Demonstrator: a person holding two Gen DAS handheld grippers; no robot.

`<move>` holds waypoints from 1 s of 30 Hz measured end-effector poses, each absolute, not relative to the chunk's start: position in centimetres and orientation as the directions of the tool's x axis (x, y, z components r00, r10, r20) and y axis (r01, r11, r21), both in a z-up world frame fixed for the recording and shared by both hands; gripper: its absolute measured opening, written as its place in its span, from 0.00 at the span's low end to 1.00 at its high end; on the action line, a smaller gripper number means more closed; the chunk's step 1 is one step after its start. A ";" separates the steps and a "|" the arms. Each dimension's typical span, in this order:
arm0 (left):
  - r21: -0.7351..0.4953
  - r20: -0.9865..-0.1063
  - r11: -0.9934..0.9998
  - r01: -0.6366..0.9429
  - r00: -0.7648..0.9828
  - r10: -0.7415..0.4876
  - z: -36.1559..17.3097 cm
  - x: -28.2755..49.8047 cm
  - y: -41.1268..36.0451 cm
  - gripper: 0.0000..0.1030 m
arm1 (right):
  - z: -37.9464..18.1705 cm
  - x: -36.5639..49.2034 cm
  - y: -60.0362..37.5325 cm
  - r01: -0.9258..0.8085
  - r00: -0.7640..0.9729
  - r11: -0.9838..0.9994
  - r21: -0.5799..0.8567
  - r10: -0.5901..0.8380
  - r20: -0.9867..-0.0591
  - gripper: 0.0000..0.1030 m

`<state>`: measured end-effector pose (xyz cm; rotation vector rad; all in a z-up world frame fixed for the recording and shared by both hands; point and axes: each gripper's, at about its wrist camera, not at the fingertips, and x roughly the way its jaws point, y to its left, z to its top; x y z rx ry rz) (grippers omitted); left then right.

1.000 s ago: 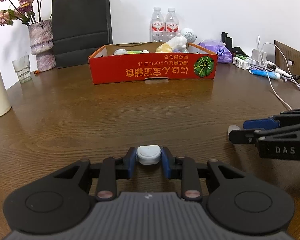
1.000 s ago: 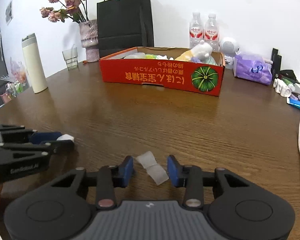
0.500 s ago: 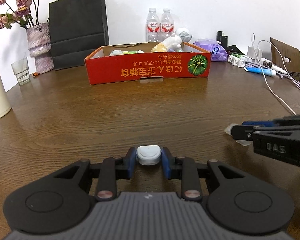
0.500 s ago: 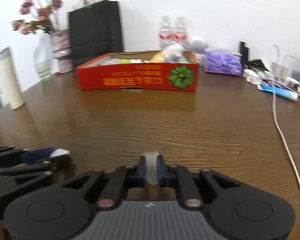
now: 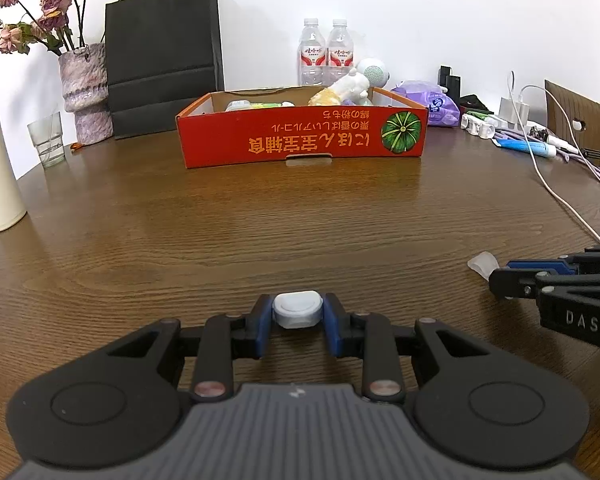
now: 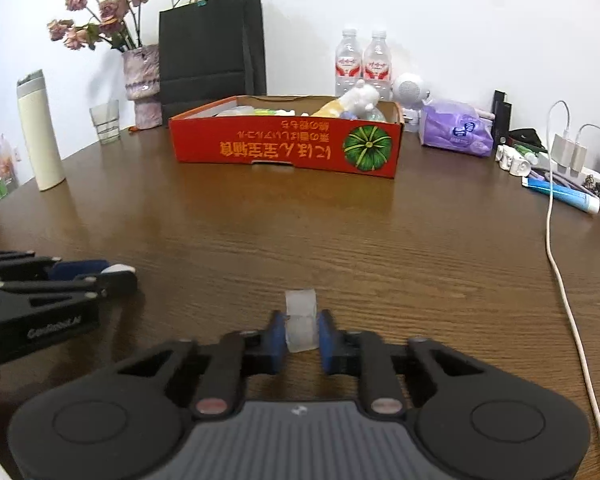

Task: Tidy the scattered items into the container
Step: 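Carry both held clips over the box with both tools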

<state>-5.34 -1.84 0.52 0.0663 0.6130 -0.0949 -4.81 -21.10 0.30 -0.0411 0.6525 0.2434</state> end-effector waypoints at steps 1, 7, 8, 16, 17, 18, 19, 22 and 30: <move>0.028 -0.573 0.995 0.094 0.817 -0.061 0.7 -5.5 -1.7 0.27 | 0.3 -4.7 -21.2 -0.234 0.766 0.971 0.050 0.215 -0.606 0.11; 0.020 -0.484 0.998 0.057 0.874 -0.041 3.7 -7.1 -1.7 0.27 | 2.7 -5.9 -21.6 -0.220 0.820 0.971 0.089 0.234 -0.523 0.04; 0.015 -0.464 0.999 0.052 0.885 -0.039 4.3 -7.4 -1.7 0.27 | 3.5 -6.3 -21.6 -0.222 0.834 0.971 0.094 0.239 -0.497 0.04; 0.016 -0.338 1.000 0.020 0.941 -0.013 7.2 -10.9 -1.9 0.27 | 7.4 -10.0 -21.2 -0.244 0.895 0.965 0.095 0.261 -0.361 0.04; 0.013 -0.336 1.000 0.020 0.942 -0.015 7.2 -11.2 -1.8 0.27 | 7.4 -10.4 -21.3 -0.245 0.896 0.964 0.100 0.265 -0.357 0.04; 0.011 -0.334 1.000 0.019 0.942 -0.014 7.2 -11.4 -1.8 0.27 | 7.5 -10.6 -21.3 -0.246 0.896 0.964 0.102 0.266 -0.356 0.04; 0.009 -0.330 1.000 0.017 0.944 -0.013 7.3 -11.7 -1.7 0.27 | 7.5 -10.8 -21.4 -0.242 0.898 0.965 0.100 0.262 -0.355 0.04; 0.005 -0.324 1.000 0.013 0.946 -0.011 7.4 -12.1 -1.4 0.27 | 7.7 -11.4 -22.0 -0.225 0.904 0.968 0.109 0.249 -0.347 0.04; -0.003 -0.314 1.000 0.024 0.949 -0.024 8.3 -9.7 -0.8 0.27 | 8.5 -9.8 -22.7 -0.212 0.913 0.971 0.114 0.238 -0.331 0.04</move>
